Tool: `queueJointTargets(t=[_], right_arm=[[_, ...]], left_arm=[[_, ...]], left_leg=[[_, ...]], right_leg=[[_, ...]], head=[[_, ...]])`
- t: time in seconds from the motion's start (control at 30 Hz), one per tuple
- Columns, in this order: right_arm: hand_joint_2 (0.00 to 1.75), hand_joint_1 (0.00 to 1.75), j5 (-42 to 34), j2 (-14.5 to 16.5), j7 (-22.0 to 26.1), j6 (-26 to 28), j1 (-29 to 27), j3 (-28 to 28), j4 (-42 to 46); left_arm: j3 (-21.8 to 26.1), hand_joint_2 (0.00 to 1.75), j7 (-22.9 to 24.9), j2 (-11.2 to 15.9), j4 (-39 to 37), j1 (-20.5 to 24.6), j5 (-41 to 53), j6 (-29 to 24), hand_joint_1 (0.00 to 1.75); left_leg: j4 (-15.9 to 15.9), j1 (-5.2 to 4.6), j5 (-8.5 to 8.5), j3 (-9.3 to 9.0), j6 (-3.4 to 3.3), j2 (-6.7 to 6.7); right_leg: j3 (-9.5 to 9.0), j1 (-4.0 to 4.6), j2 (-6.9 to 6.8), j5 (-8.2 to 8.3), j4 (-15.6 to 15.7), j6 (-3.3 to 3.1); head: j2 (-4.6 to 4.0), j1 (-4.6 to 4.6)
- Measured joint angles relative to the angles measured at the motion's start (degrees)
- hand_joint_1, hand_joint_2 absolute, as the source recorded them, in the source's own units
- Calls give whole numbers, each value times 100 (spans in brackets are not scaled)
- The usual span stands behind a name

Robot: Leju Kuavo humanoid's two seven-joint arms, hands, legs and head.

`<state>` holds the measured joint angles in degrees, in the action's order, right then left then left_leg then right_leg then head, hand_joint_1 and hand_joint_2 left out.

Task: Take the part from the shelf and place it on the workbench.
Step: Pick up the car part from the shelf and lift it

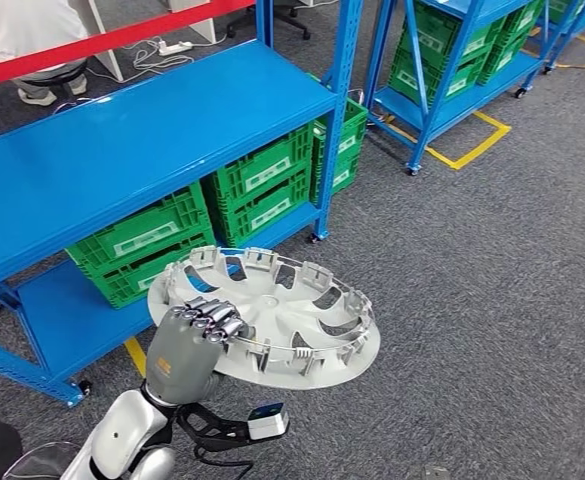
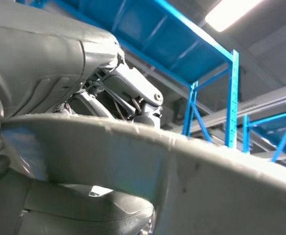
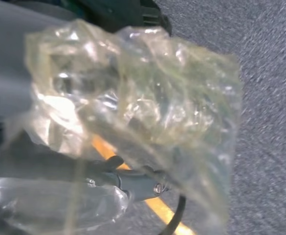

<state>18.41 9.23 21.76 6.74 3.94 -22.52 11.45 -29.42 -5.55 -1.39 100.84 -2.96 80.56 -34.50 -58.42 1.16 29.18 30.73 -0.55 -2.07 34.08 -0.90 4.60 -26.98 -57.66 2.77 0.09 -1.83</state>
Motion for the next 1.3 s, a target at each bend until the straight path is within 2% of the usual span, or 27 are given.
queueJointTargets(t=[0.07,0.13,0.17,0.2,0.23,0.27,0.33,0.4,0.47,0.53,0.57,0.63,0.67,0.7,0.73,0.77,0.83,0.9,0.97,1.0,1.07,1.1,1.13,1.17,1.2,1.23,1.3], right_arm=[[0,0,-23,16,-18,46,14,-26,1],[0,0,-45,38,-38,87,35,-55,1],[0,0,-56,48,-53,108,35,-73,1],[0,0,-68,58,-70,132,31,-94,1],[0,0,-81,69,-89,156,26,-116,1],[0,0,-94,78,-106,176,24,-138,1],[0,0,-116,90,-120,214,44,-176,2],[0,0,-135,107,-119,246,75,-214,3],[0,0,-145,121,-124,275,80,-253,3],[0,0,-147,135,-138,296,77,-278,5],[0,0,-148,145,-148,302,85,-284,6],[0,0,-147,167,-169,306,103,-301,7],[0,0,-146,176,-184,309,104,-310,7],[0,0,-146,183,-202,315,101,-319,7],[0,0,-146,186,-221,327,98,-325,7],[0,0,-145,191,-237,341,97,-331,7],[0,0,-143,207,-254,367,105,-342,8],[0,0,-142,224,-253,381,117,-353,10],[0,0,-142,234,-245,387,106,-361,11],[0,0,-142,237,-241,386,94,-362,11],[0,0,-142,242,-232,386,94,-365,12],[0,0,-141,244,-225,385,102,-366,13],[0,0,-139,248,-216,384,110,-366,14],[0,0,-137,252,-209,381,111,-366,14],[0,0,-136,256,-204,377,107,-367,15],[0,0,-135,260,-203,374,100,-368,15],[0,0,-134,262,-201,369,95,-373,16]], left_arm=[[21,175,-21,-31,-14,3,-79,32,175],[37,175,-52,-49,-27,4,-205,58,175],[47,175,-74,-54,-36,3,-275,77,175],[60,175,-98,-61,-44,4,-329,99,175],[75,175,-120,-72,-50,5,-361,129,175],[91,175,-136,-81,-54,9,-378,166,175],[120,175,-165,-101,-55,24,-425,237,175],[149,175,-242,-110,-56,37,-509,254,175],[167,175,-372,-109,-56,54,-595,211,175],[178,175,-496,-102,-58,86,-674,134,175],[183,175,-543,-95,-60,98,-707,84,175],[191,175,-614,-81,-68,109,-752,-17,175],[193,175,-640,-74,-76,111,-768,-56,175],[194,175,-667,-68,-87,113,-781,-94,175],[195,175,-696,-63,-101,115,-795,-136,175],[195,175,-725,-58,-116,118,-809,-189,175],[199,175,-777,-53,-146,137,-851,-305,175],[210,175,-807,-55,-172,173,-909,-404,175],[229,175,-826,-60,-194,205,-949,-448,175],[240,175,-830,-62,-208,218,-959,-451,175],[266,175,-833,-64,-230,233,-969,-454,175],[280,175,-833,-64,-241,237,-971,-455,175],[293,175,-833,-63,-250,238,-975,-456,175],[304,175,-833,-63,-262,238,-980,-456,175],[314,175,-833,-63,-275,238,-984,-457,175],[321,175,-833,-63,-286,238,-988,-457,175],[331,175,-833,-64,-298,242,-991,-457,175]], left_leg=[[26,-1,-28,21,-89,155],[24,-29,-40,53,-129,301],[23,-44,-44,63,-135,375],[23,-58,-45,67,-139,443],[23,-72,-45,66,-140,507],[23,-84,-44,60,-142,564],[23,-108,-40,59,-138,664],[21,-131,-50,79,-111,764],[25,-140,-50,88,-64,861],[-107,-124,86,131,-18,715],[-339,-114,242,226,1,561],[-1086,-100,600,545,22,293],[-1416,-98,703,691,31,247],[-1574,-98,697,762,36,232],[-1507,-95,574,733,37,224],[-1222,-86,357,604,35,191],[-509,-55,8,277,23,-7],[-169,-44,-47,136,0,-160],[-130,-56,-41,149,-51,-95],[-114,-53,-60,155,-86,-32],[-83,-39,-96,166,-153,109],[-82,-42,-102,175,-168,183],[-83,-45,-104,186,-175,259],[-84,-47,-104,193,-176,343],[-85,-48,-104,196,-175,423],[-85,-48,-102,197,-173,499],[-85,-49,-91,185,-156,631]], right_leg=[[257,9,-243,-256,-463,46],[627,13,-411,-589,-1259,76],[756,14,-433,-667,-1543,78],[779,17,-444,-639,-1623,69],[678,23,-459,-504,-1453,46],[474,37,-501,-300,-1080,9],[46,103,-704,-30,-283,-77],[-115,168,-818,-3,39,-143],[-119,167,-722,23,95,-194],[-133,136,-610,77,168,-247],[-141,118,-549,104,198,-272],[-122,117,-424,123,193,-296],[-114,119,-350,126,179,-300],[-108,120,-277,126,161,-300],[-102,118,-199,124,137,-298],[-95,114,-118,120,107,-291],[-57,110,34,103,26,-259],[29,102,151,110,-42,-201],[111,82,238,143,-54,-134],[154,82,179,129,-78,-102],[330,88,-107,-63,-381,-42],[490,85,-280,-245,-715,-13],[675,72,-371,-437,-1127,14],[840,55,-411,-578,-1497,37],[930,40,-429,-629,-1715,54],[899,28,-447,-566,-1692,64],[504,22,-576,-216,-995,59]], head=[[0,48],[0,87],[0,87],[0,87],[0,87],[0,87],[0,87],[0,88],[0,88],[0,83],[0,78],[0,70],[0,67],[0,66],[0,66],[0,65],[0,67],[0,71],[0,72],[0,75],[0,110],[0,128],[0,146],[0,148],[0,148],[0,148],[0,148]])
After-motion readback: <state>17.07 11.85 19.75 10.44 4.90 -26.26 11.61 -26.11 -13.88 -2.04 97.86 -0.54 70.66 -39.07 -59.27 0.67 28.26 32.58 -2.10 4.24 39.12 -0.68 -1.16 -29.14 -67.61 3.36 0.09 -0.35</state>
